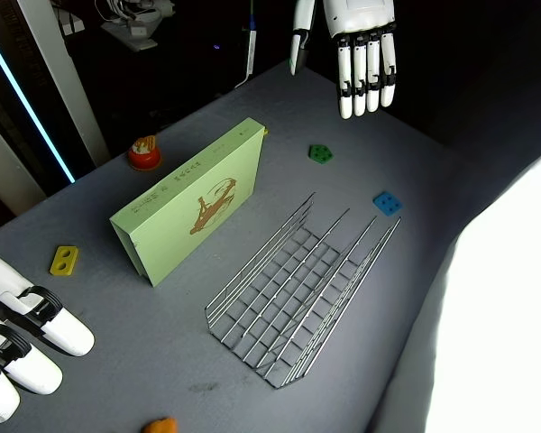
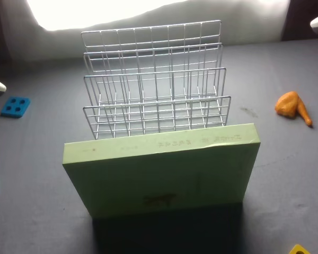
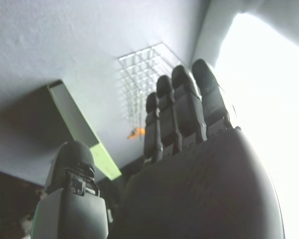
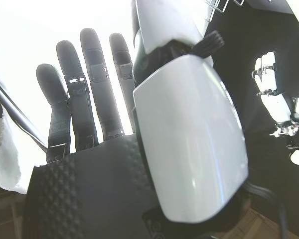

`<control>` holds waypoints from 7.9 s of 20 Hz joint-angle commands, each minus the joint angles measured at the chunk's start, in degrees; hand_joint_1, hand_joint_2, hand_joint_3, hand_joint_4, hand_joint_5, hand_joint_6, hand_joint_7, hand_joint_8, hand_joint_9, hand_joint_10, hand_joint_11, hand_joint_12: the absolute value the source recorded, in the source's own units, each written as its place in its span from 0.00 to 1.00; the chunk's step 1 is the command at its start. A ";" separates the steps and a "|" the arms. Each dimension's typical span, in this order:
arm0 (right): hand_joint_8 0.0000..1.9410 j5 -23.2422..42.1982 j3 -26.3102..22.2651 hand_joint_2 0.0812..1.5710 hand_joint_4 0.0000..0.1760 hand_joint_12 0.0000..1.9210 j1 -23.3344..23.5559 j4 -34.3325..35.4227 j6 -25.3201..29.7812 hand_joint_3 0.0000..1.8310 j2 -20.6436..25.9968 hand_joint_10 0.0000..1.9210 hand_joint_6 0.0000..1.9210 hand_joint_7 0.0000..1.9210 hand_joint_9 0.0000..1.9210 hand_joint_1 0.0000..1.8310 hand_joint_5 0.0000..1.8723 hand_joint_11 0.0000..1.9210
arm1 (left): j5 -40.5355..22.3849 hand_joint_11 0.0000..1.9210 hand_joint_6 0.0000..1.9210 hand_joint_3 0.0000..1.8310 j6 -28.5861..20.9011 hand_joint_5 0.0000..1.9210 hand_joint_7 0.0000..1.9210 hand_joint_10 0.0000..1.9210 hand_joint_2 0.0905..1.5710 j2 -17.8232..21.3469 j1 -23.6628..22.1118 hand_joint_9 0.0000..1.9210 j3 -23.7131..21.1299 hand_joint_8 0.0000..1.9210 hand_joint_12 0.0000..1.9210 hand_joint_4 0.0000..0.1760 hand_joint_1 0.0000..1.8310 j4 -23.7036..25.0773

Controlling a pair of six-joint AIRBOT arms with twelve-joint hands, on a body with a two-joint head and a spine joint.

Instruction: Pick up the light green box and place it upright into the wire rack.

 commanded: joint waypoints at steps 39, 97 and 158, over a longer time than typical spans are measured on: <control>0.00 4.77 1.92 0.59 0.00 0.00 7.67 61.91 -30.61 0.00 -29.60 0.00 0.00 0.00 0.00 0.60 0.00 0.00 | 4.86 0.00 0.00 0.00 1.32 0.12 0.19 0.00 0.77 -0.17 0.87 0.17 -0.13 0.00 0.36 0.06 0.08 0.55; 0.63 3.73 1.54 0.69 0.00 0.92 19.43 60.04 -27.74 0.00 -29.20 0.71 0.37 0.50 0.42 0.68 0.58 0.28 | 4.87 0.00 0.00 0.00 1.32 0.11 0.14 0.00 0.79 -0.16 0.89 0.12 -0.24 0.00 0.28 0.01 0.08 0.55; 0.65 5.23 15.86 0.69 0.00 0.92 18.74 35.86 -6.88 0.00 -37.84 0.72 0.37 0.48 0.39 0.68 0.57 0.26 | 4.87 0.00 0.00 0.00 1.32 0.13 0.15 0.00 0.80 -0.45 1.05 0.13 -0.24 0.00 0.28 0.00 0.07 0.55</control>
